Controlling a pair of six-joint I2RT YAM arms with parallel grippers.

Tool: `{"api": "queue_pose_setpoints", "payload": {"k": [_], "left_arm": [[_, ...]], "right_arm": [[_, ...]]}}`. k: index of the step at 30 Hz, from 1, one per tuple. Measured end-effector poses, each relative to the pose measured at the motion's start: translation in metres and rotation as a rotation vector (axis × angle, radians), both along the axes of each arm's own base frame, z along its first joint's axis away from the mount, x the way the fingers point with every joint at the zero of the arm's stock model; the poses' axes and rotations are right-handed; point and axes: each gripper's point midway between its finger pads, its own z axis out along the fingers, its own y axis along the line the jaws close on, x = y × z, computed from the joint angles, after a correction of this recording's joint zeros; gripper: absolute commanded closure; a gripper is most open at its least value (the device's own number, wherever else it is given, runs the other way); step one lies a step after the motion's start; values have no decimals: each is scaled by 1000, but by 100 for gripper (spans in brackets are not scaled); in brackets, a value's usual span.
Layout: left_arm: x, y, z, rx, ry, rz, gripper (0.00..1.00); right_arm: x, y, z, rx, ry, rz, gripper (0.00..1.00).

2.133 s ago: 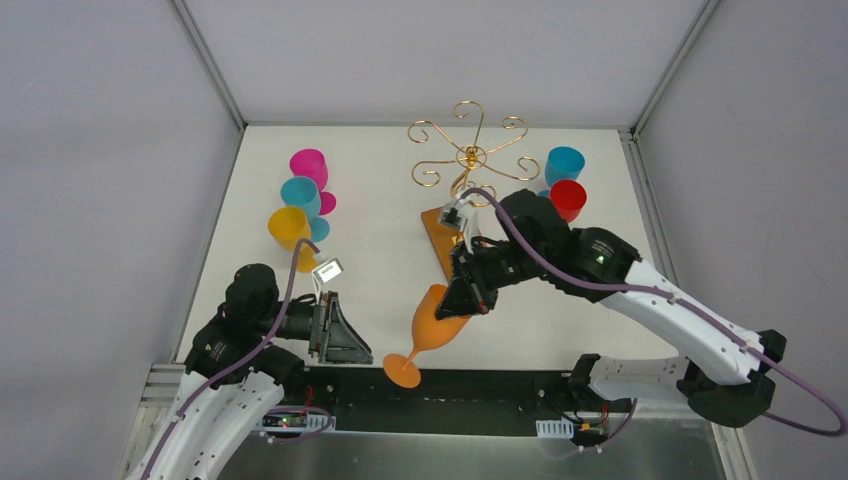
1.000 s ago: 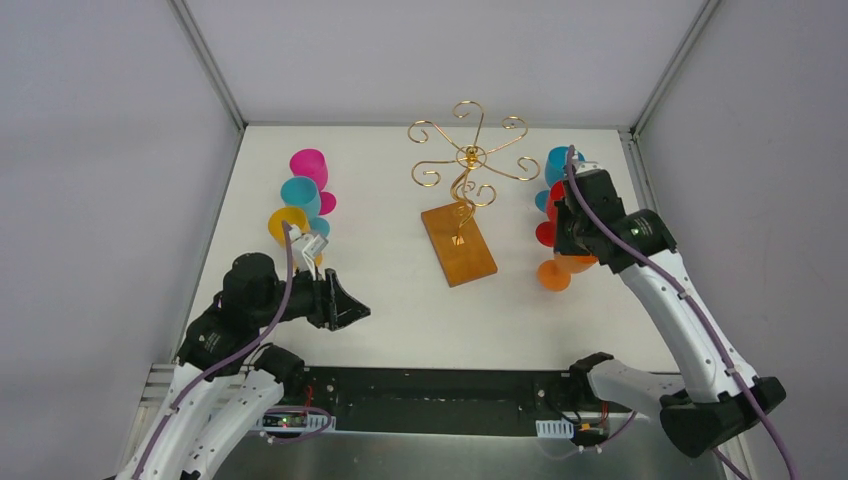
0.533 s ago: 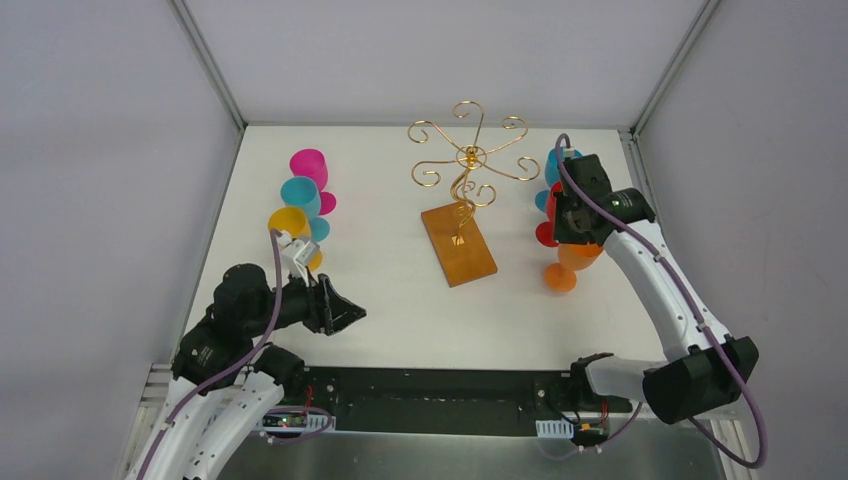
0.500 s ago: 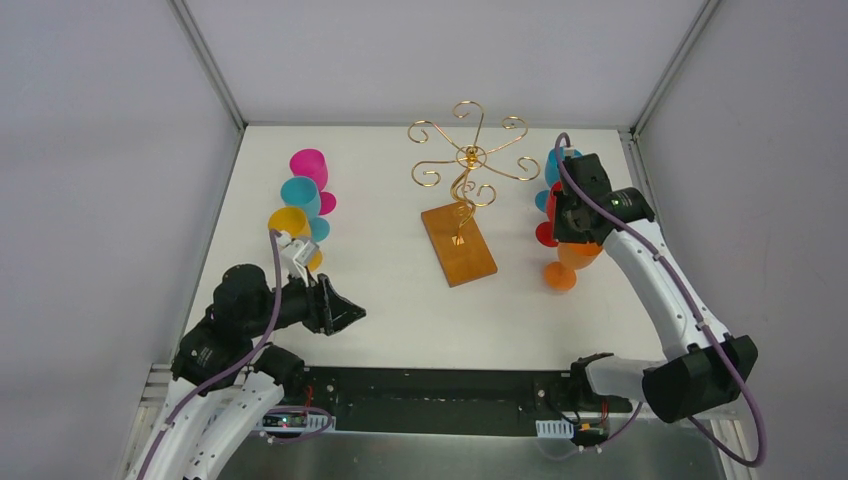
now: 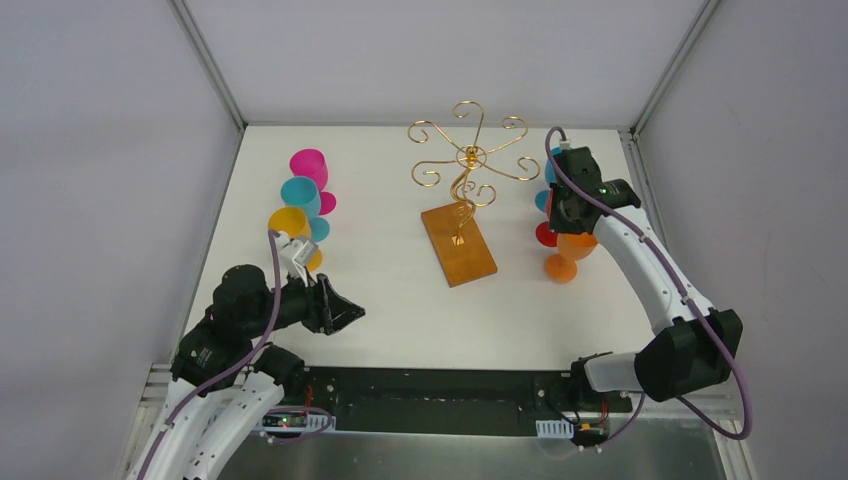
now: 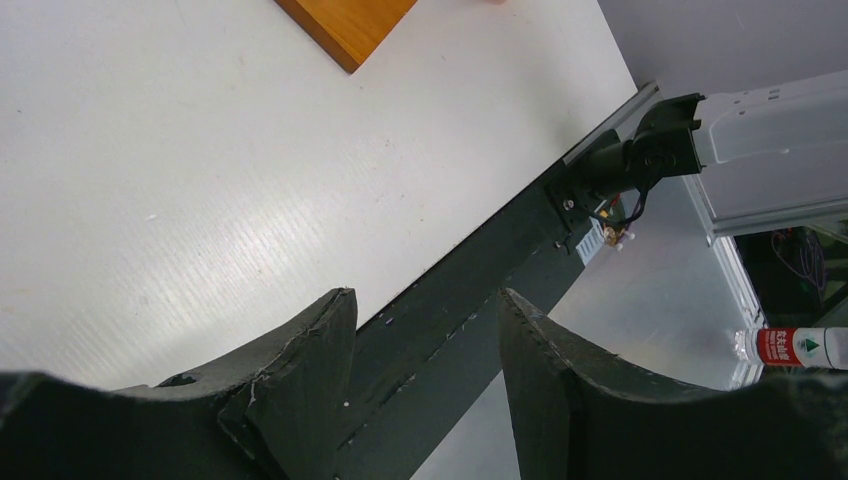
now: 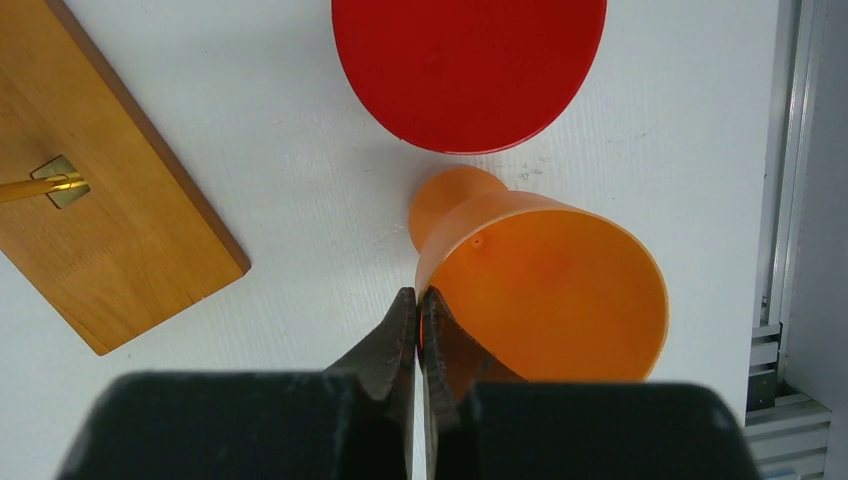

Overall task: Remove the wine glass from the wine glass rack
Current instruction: Place the wine glass at the center of the board.

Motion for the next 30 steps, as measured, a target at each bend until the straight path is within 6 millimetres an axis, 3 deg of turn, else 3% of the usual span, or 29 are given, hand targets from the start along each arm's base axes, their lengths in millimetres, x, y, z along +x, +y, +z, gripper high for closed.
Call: {"api": "queue_pose_setpoints", "payload": {"k": [16,24,30], "left_arm": [[0,0,0,0,1,0,45],[0,0,0,1,1,0,45],[0,0,0,1,1,0,45]], "right_arm": [[8,0,-16,2,17,-27,100],[10,1,-16,13,4,-38,83],[9,1,-17,18,5,-47,62]]}}
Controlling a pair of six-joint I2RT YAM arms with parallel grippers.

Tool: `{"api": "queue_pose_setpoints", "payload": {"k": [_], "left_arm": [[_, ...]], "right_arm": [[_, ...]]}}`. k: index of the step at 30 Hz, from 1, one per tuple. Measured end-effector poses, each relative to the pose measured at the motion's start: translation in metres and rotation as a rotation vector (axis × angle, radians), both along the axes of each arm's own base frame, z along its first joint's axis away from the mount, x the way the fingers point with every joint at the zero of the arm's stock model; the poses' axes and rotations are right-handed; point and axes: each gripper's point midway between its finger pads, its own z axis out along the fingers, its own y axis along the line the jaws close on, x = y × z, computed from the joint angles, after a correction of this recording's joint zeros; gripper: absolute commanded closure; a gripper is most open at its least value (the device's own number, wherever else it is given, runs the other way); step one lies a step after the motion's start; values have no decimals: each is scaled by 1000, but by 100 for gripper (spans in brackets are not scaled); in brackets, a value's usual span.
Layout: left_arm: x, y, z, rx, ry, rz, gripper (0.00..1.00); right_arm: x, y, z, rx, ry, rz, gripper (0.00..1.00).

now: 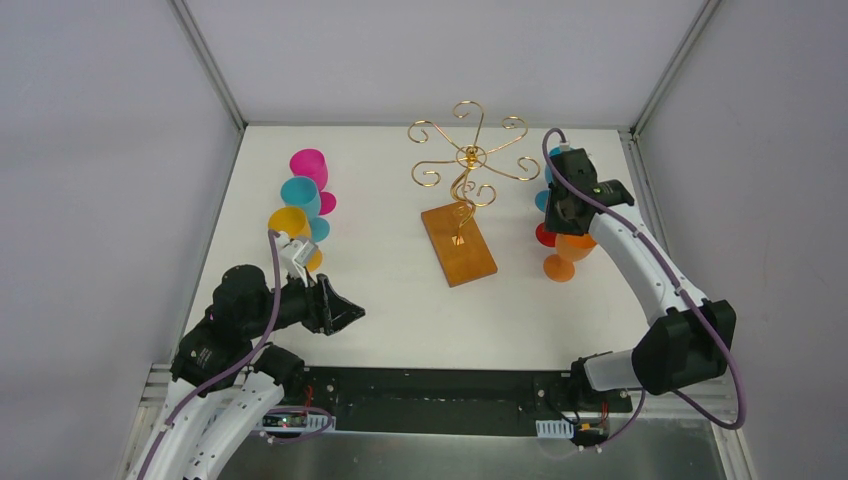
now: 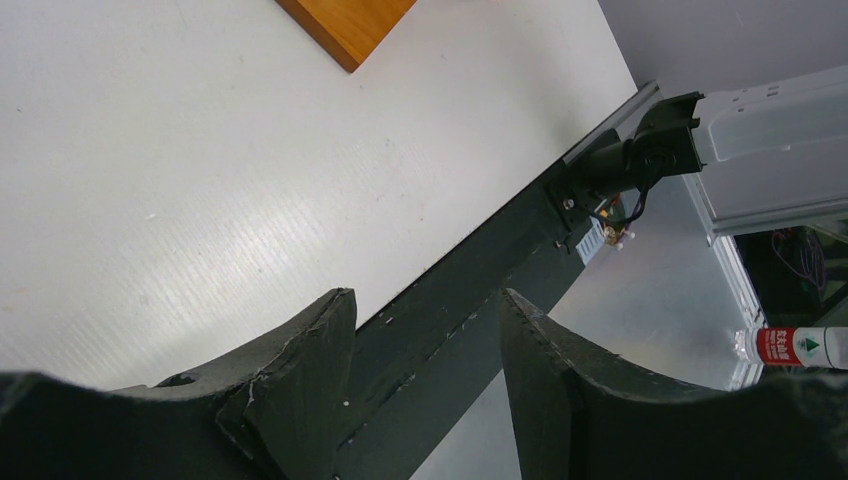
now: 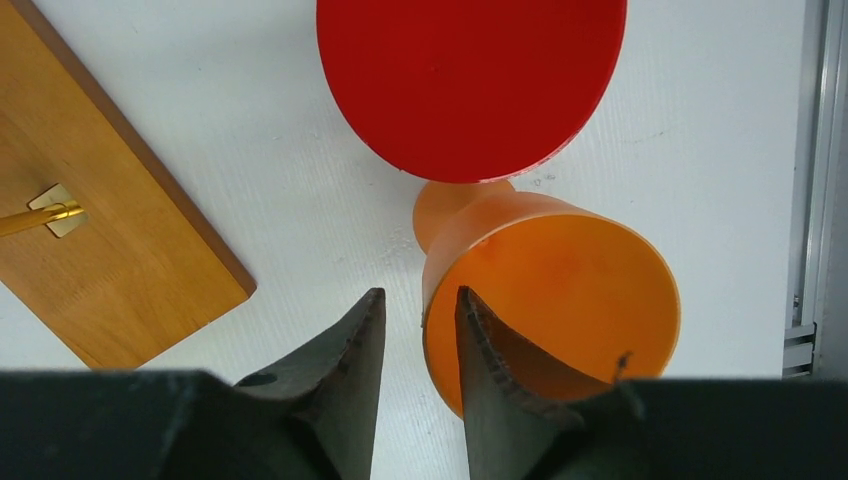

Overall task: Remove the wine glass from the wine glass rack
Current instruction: Place the wine glass at the center of the board, then reset both arms

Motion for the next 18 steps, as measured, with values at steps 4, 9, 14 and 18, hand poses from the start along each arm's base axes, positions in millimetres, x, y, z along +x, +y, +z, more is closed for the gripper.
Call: {"api": "queue_pose_setpoints", "payload": {"k": [4,9,14,18], "left_arm": [[1,0,-1,2,4,0,45],[2,-1,-2,6,13,0,45],[3,-1,-3,10,21,1,44],[3,-1,-4,14,26,4,43]], "right_arm": [[-2,-1,4,5,-8,-5,54],[-8,-2,26,20,-52,-9,43],[-19,4,68,106,-169,13,38],[-35,13,96,208,-260,45,1]]}}
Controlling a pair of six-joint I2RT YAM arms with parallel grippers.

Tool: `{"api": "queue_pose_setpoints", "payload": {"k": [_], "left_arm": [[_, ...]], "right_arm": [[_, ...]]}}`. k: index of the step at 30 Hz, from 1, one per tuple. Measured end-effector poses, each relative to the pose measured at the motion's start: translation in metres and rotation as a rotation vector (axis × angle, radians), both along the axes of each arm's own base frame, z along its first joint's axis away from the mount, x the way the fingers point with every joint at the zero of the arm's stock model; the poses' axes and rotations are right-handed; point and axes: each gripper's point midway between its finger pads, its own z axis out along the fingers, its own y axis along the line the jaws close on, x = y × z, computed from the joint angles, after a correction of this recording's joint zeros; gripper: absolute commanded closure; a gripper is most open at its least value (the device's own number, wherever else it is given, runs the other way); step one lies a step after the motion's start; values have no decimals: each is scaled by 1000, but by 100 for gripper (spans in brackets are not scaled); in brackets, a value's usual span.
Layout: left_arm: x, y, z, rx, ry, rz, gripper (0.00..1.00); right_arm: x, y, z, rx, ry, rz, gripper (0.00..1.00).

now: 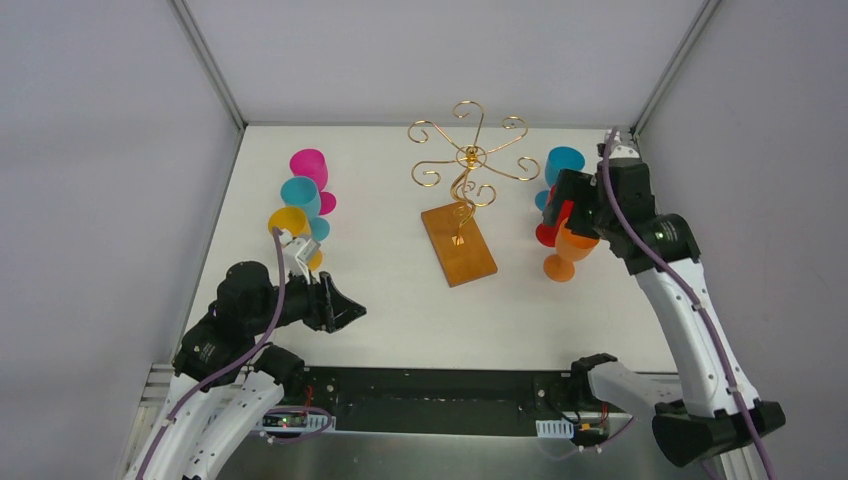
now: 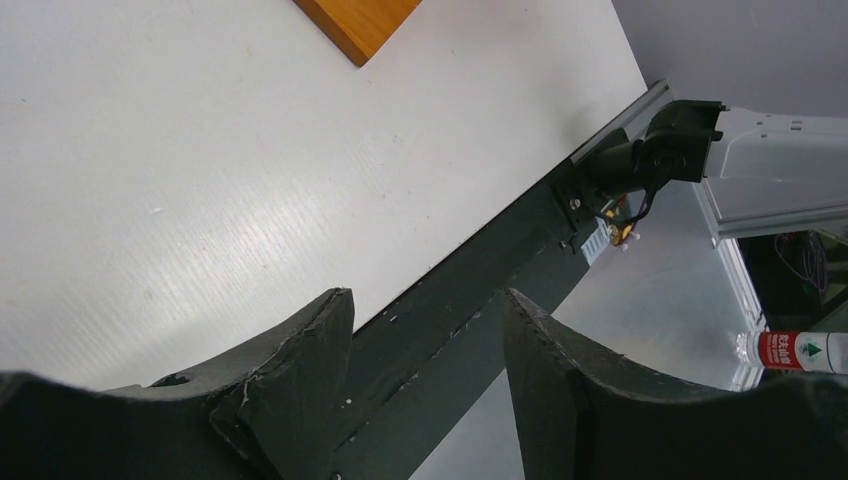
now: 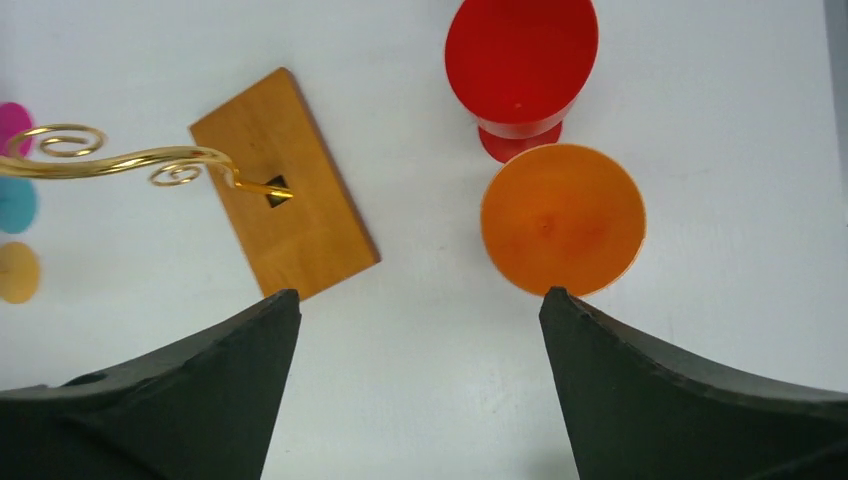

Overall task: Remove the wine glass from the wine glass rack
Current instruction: Reset both arms

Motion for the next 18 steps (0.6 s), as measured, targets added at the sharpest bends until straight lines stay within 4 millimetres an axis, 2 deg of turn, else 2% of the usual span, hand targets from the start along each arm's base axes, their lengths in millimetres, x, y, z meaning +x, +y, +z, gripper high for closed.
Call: {"api": "queue_pose_setpoints", "payload": {"k": [4,10,18], "left_arm": [[2,2,-1,6,-2,14,42],[4,3,-1,11,-3,26,42],[9,5,-5,29,12,51,41]], "right_arm": [[-21,10,17,81,-78,52,1],[-48,20,13,164,-109,112,1],[-61,31,19,258,-118,133,1]]}}
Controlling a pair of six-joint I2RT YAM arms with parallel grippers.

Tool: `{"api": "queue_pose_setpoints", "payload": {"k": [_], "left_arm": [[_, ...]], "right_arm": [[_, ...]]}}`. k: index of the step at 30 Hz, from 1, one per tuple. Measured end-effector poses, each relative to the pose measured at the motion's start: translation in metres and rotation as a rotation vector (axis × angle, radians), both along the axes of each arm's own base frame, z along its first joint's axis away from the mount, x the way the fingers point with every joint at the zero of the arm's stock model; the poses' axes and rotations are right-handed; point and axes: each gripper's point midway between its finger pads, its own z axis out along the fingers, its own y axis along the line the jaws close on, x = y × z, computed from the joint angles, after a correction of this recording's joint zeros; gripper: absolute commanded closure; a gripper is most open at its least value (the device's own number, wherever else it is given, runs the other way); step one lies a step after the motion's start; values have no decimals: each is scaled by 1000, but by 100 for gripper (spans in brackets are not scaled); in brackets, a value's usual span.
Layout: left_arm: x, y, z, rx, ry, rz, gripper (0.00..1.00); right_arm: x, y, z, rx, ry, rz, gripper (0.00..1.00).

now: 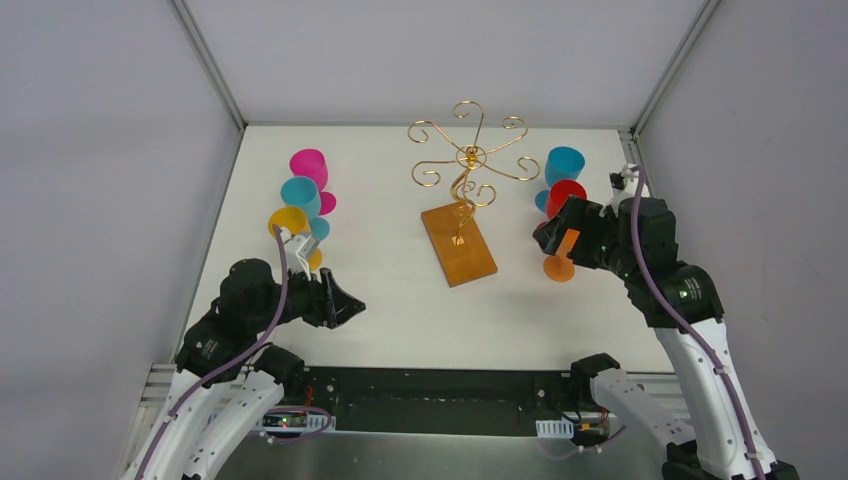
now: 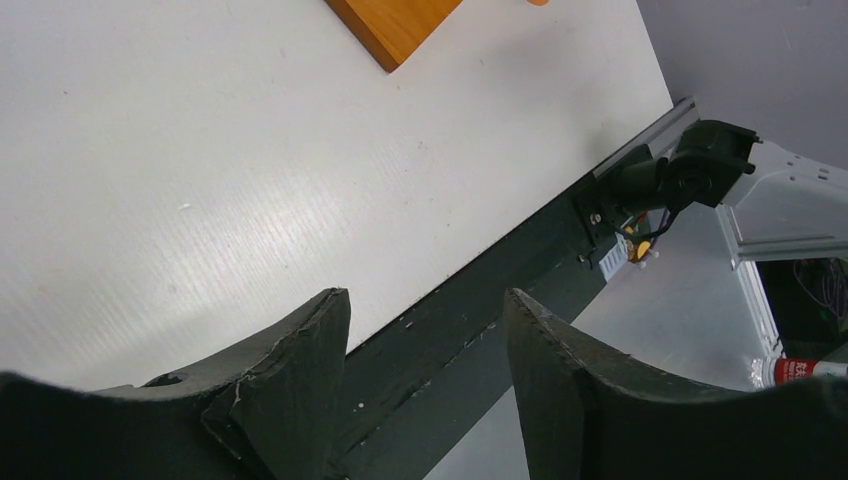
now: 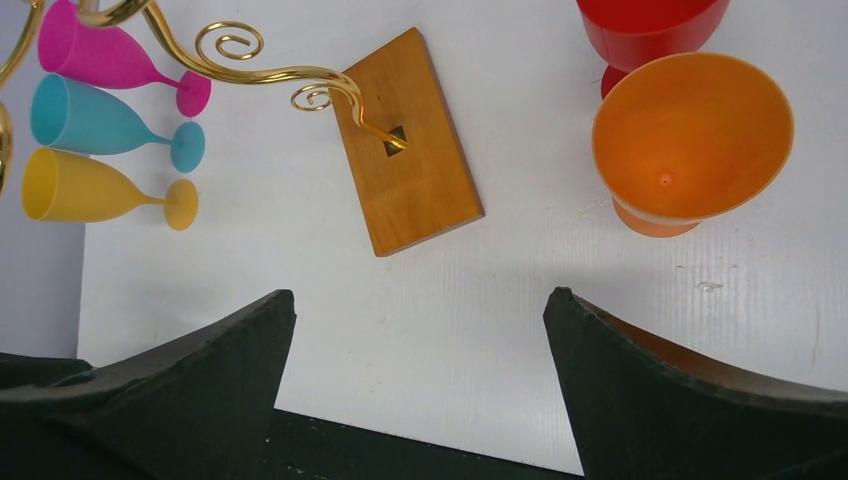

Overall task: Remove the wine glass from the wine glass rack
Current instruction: Reset both arms

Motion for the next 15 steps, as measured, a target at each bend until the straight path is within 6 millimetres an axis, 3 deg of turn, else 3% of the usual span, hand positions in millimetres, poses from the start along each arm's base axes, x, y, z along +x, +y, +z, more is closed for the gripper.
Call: {"api": "queue_pose_setpoints", "payload": {"k": [15], "left_arm": [[2,2,-6,19,25,20,41]], "right_arm": [[-30,6,19,134,-86,30,1]]}}
